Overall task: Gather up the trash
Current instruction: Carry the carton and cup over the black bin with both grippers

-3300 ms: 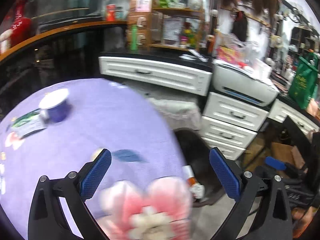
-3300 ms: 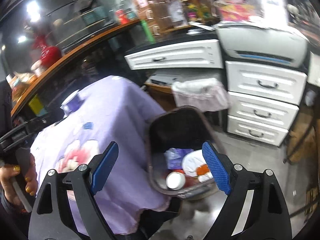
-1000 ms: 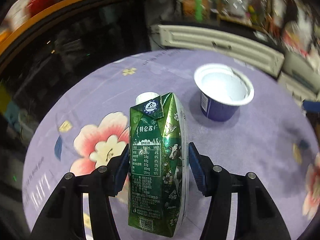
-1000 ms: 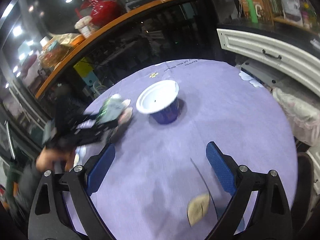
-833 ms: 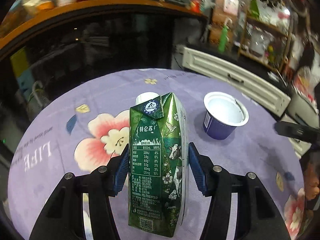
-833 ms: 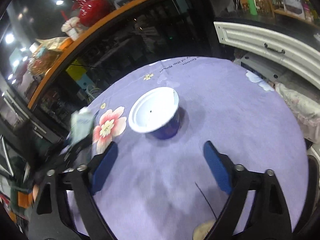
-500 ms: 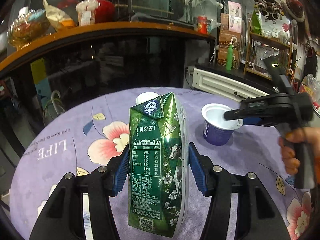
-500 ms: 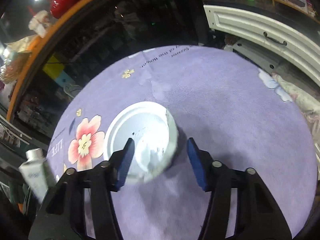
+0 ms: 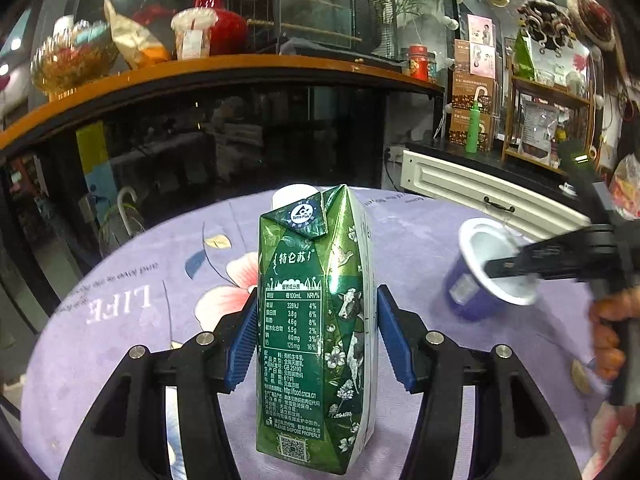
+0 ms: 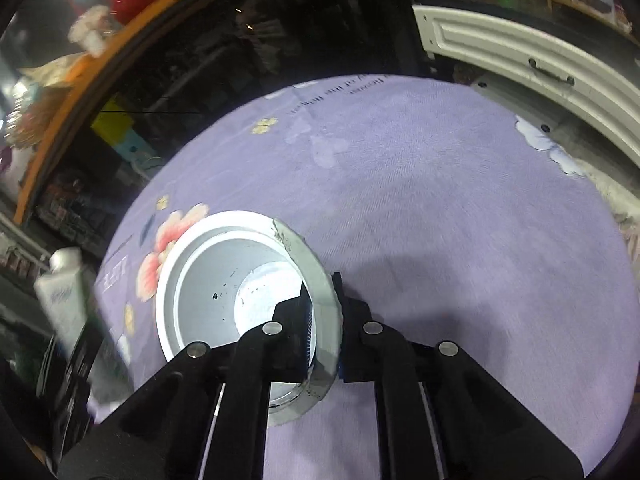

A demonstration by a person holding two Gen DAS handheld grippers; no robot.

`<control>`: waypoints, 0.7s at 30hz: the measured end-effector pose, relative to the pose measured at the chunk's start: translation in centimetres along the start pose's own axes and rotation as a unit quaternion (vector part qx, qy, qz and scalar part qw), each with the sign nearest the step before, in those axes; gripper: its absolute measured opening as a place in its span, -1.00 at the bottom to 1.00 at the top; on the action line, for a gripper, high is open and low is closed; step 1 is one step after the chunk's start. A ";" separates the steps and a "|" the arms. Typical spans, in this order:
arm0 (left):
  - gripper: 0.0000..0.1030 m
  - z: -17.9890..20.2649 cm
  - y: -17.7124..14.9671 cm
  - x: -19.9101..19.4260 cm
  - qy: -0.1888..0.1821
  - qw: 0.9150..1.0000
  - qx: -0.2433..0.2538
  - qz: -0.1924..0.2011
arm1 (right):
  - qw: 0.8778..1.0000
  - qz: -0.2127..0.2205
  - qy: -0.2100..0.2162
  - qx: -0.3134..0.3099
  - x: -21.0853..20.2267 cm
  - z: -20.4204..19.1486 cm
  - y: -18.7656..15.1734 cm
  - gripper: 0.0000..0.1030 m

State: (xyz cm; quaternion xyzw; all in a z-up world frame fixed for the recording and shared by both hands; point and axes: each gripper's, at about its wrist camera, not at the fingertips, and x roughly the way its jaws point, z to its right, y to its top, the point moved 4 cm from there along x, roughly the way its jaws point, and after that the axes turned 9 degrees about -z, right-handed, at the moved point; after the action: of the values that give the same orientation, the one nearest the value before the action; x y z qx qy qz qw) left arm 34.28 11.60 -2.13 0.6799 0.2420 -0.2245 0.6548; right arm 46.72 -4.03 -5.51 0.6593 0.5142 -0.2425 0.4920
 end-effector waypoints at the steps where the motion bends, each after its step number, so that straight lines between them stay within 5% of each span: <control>1: 0.08 0.1 0.0 -0.2 0.003 1.000 0.002 0.001 | 1.000 0.003 0.006 -0.005 -0.9 0.0 -0.8 -0.81; 12: 0.08 3.8 -1.0 -6.5 -0.041 0.999 0.014 0.020 | 0.998 0.043 0.056 0.001 -9.2 2.6 -10.5 -0.81; 21: 0.08 9.3 -3.9 -12.8 -0.091 0.995 0.029 0.042 | 0.994 0.095 0.047 0.006 -14.7 5.3 -18.2 -0.81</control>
State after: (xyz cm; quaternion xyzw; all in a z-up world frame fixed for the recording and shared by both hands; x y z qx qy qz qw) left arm 21.97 2.01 2.39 0.6848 0.1465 -0.2646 0.6630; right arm 25.87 -15.51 -2.77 0.7188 0.4699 -0.1665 0.4845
